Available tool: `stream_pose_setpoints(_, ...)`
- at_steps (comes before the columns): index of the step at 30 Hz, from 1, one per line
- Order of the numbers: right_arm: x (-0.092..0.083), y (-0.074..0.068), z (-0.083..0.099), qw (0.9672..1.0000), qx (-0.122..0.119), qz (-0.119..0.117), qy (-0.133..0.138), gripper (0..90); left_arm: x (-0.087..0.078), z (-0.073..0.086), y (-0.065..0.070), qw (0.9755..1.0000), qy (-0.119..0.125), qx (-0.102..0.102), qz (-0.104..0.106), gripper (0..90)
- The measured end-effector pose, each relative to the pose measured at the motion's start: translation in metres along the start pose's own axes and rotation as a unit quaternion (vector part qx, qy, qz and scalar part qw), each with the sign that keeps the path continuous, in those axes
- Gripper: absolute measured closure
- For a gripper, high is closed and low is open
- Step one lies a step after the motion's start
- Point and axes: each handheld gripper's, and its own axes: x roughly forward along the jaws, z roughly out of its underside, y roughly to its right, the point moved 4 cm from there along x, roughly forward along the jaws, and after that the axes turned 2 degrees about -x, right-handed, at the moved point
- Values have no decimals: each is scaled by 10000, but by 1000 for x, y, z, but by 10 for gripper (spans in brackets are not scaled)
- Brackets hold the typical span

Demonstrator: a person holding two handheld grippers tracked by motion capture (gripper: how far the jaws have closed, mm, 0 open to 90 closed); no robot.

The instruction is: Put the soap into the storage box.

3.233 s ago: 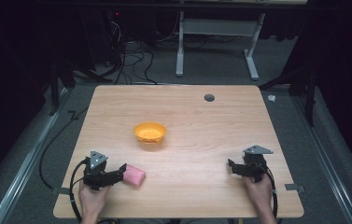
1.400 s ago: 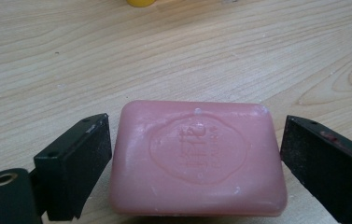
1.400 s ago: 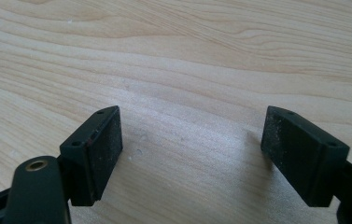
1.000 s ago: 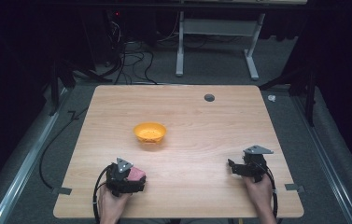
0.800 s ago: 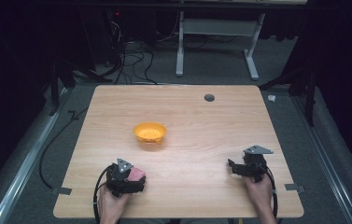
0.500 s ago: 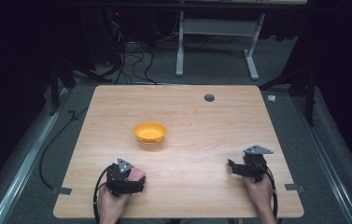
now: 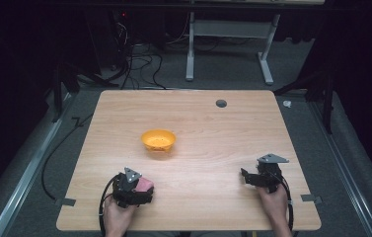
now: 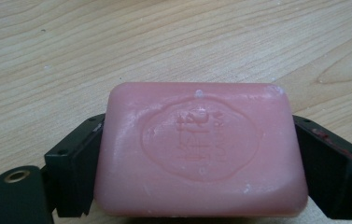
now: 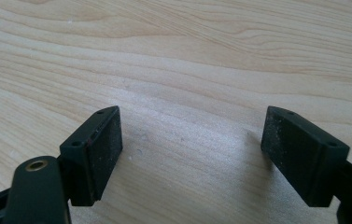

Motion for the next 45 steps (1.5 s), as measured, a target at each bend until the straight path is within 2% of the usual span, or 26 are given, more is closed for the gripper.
stream_pose_setpoints(19, 0, 0, 0, 10000, 3, 1, -2, 212, -19, -19, 5, 9995, 266, 126, 71, 136)
stream_pose_setpoints(33, 0, 0, 0, 10000, 5, -6, 0, 212, -27, -37, 6, 9991, 358, 180, 146, 136)
stream_pose_setpoints(39, 0, 0, 0, 10000, 5, -7, 0, 212, -28, -45, 9, 9988, 328, 350, 97, 136)
stream_pose_setpoints(45, 0, 0, 0, 10000, 3, -7, 2, 212, -31, -53, 9, 9984, 387, 395, 78, 136)
